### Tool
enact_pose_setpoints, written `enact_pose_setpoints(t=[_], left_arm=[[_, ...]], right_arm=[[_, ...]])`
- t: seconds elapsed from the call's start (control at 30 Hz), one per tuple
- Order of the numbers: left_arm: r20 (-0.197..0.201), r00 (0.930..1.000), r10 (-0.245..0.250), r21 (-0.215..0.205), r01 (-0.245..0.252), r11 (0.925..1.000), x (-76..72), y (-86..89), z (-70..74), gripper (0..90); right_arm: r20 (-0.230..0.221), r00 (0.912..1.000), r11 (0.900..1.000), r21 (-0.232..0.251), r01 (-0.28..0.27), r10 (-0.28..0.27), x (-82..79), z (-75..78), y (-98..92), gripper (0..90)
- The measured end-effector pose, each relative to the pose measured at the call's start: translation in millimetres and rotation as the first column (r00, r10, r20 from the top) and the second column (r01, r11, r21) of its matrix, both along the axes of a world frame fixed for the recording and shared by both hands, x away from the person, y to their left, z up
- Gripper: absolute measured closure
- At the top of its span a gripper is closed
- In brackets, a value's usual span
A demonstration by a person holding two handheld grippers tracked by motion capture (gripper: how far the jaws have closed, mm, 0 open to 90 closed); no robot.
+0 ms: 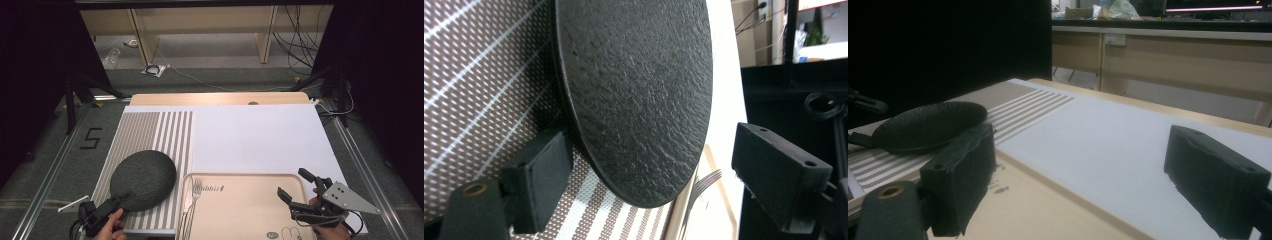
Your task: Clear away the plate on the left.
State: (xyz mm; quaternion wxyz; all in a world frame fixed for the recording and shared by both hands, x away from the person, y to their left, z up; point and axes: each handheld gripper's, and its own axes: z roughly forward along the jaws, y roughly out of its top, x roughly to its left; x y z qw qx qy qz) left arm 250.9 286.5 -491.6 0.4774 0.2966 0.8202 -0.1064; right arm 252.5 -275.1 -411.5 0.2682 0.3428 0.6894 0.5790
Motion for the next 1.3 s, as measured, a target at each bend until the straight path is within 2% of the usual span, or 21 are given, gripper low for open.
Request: enact_pose_setpoints(t=[0.13, 0.3, 0.43, 0.57, 0.63, 0.8, 0.97, 1.1, 1.23, 1.3], left_arm=[[-0.005, 0.9992, 0.040, -0.053, -0.040, 0.9978, 0.4, 0.1, -5.0, 19.2], [-0.020, 0.9950, 0.098, -0.122, -0.099, 0.9876, 0.3, 1.8, -12.1, 22.7], [-0.020, 0.9920, 0.125, -0.121, -0.126, 0.9846, 1.8, 1.2, -13.5, 28.2], [-0.033, 0.9890, 0.144, -0.146, -0.148, 0.9782, 3.9, -1.8, -17.6, 34.4], [-0.034, 0.9883, 0.149, -0.137, -0.152, 0.9789, 4.8, -3.1, -17.7, 36.4], [-0.043, 0.9843, 0.171, -0.134, -0.176, 0.9753, 6.2, -6.8, -20.0, 43.4], [-0.048, 0.9790, 0.198, -0.139, -0.203, 0.9692, 6.9, -10.7, -21.4, 48.5], [-0.060, 0.9722, 0.226, -0.158, -0.233, 0.9596, 4.5, -10.6, -24.4, 54.3], [-0.059, 0.9703, 0.234, -0.158, -0.241, 0.9575, 3.5, -11.0, -25.2, 57.2], [-0.068, 0.9673, 0.244, -0.170, -0.253, 0.9525, 2.2, -10.6, -26.0, 59.8]], right_arm=[[-0.001, 1.0000, 1.000, -0.001, 0.000, 0.000, 0.2, 0.0, -0.2, 14.0], [0.005, 1.0000, 1.000, -0.002, -0.001, 0.001, 0.9, -0.3, -0.1, 14.0], [0.001, 1.0000, 1.000, -0.004, 0.000, 0.000, 1.1, -0.4, -0.1, 13.9], [-0.004, 1.0000, 1.000, -0.004, 0.001, -0.001, 0.8, -0.3, 0.3, 13.9], [-0.009, 1.0000, 1.000, -0.009, 0.005, -0.005, 0.5, -0.2, 0.1, 14.0], [-0.007, 1.0000, 1.000, -0.007, 0.002, -0.002, 0.5, -0.3, 0.1, 14.0], [-0.008, 1.0000, 1.000, -0.010, 0.002, -0.002, 0.6, -0.2, 0.2, 14.0], [-0.002, 1.0000, 1.000, -0.009, -0.001, 0.000, 1.3, -0.5, 0.3, 14.0], [-0.003, 1.0000, 1.000, -0.011, -0.002, 0.002, 1.2, -0.4, 0.8, 14.0], [0.001, 1.0000, 1.000, -0.008, -0.005, 0.005, 1.4, -0.6, 1.2, 14.0]])
